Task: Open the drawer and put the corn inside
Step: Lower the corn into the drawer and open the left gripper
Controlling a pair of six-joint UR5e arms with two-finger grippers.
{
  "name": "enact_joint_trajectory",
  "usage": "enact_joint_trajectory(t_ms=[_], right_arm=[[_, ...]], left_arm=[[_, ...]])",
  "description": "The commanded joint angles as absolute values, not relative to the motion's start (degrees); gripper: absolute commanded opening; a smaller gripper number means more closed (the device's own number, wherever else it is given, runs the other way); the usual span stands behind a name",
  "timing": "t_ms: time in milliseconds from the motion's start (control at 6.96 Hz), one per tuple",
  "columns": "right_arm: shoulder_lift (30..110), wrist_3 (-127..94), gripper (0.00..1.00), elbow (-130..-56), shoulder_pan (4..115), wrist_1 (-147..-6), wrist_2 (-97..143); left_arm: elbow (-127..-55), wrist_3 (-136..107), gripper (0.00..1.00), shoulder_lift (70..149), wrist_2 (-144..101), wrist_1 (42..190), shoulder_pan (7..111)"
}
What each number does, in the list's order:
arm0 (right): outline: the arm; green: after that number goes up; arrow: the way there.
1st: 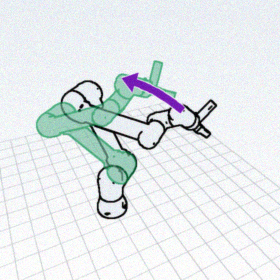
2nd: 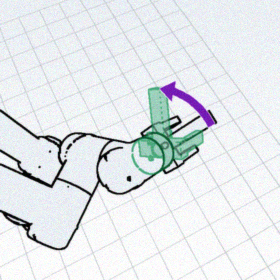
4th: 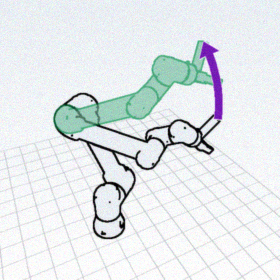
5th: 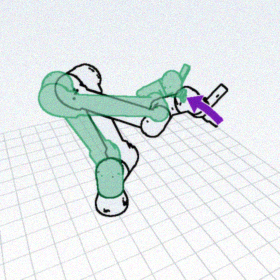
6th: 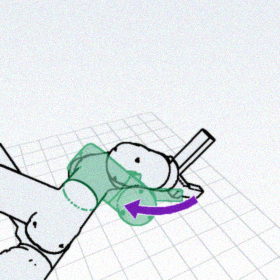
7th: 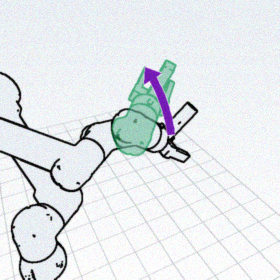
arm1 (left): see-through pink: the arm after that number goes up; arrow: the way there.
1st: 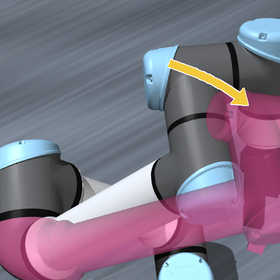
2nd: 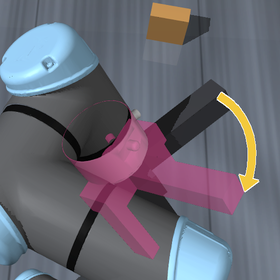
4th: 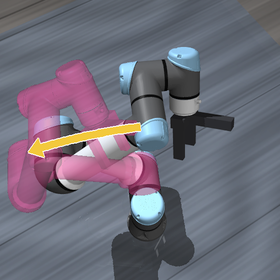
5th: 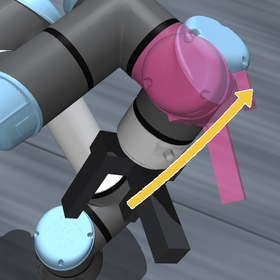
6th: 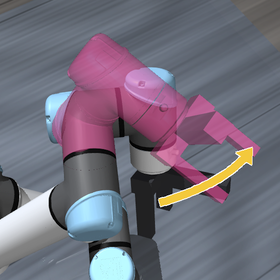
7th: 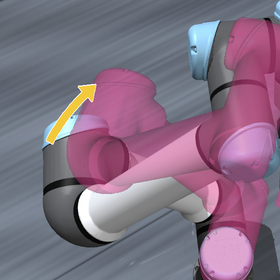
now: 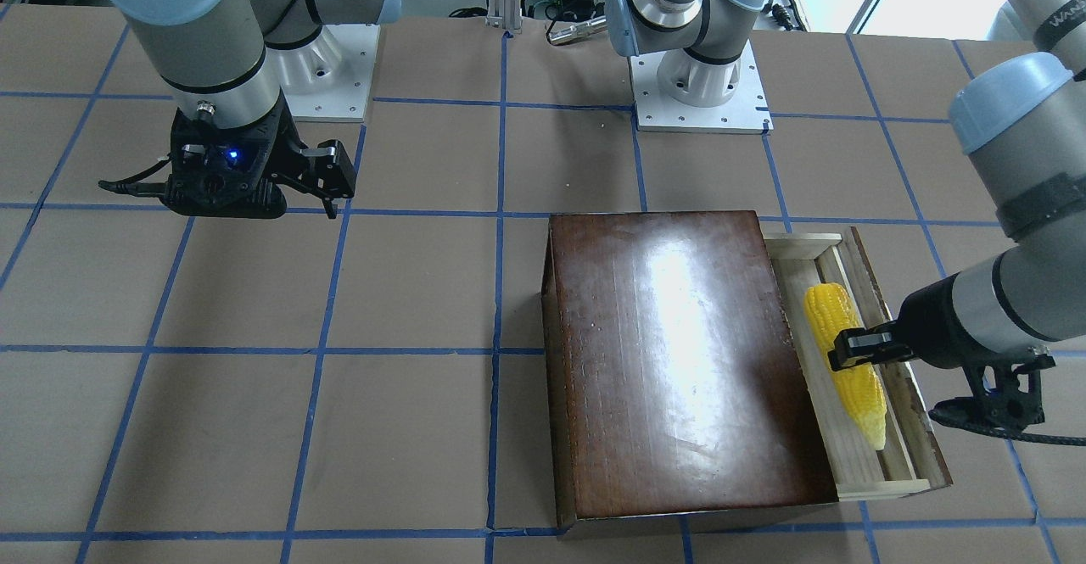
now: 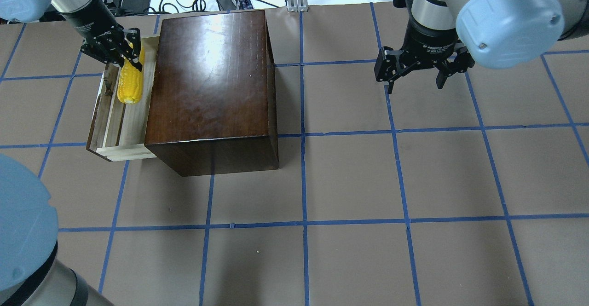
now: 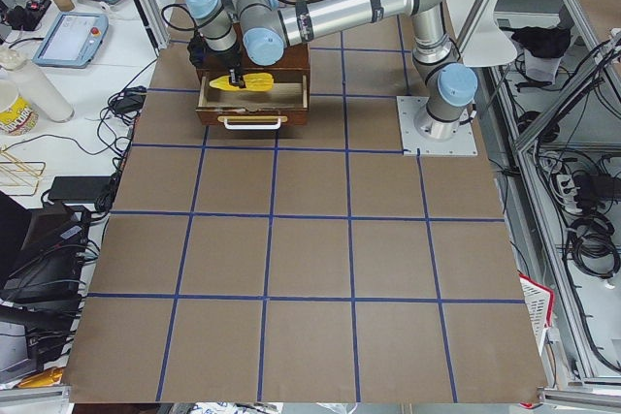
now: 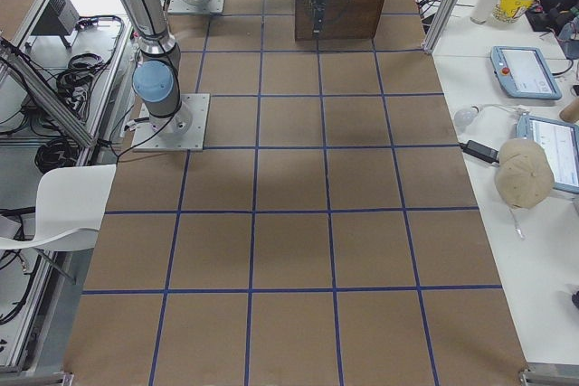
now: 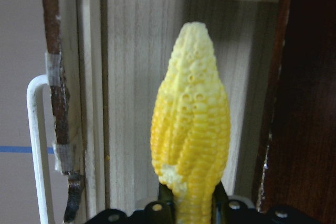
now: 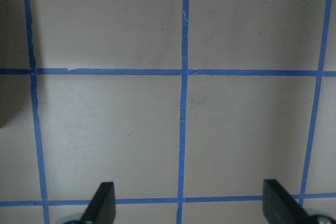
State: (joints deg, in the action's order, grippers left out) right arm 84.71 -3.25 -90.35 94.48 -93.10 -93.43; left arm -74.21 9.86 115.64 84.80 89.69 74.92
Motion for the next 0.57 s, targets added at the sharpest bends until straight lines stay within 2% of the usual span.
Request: enact_joint_trajectory(t_ms=[0,287,431], right_arm=[[84.73,-3.25,1.0,-90.35,94.48,-93.08,-93.43],[84.64,-3.25,1.0,-90.35,94.48,-93.08,-93.43],[84.73,-3.25,1.0,-90.35,94.48,-93.16,-93.43]], left_arm=[[-76.36,10.02,0.02,116.45,84.9,88.6,74.88],[-78.48,9.84,0.31,116.72,84.82,85.0,74.88],[-78.49,9.76,0.69,116.63,84.55,84.99,74.88]])
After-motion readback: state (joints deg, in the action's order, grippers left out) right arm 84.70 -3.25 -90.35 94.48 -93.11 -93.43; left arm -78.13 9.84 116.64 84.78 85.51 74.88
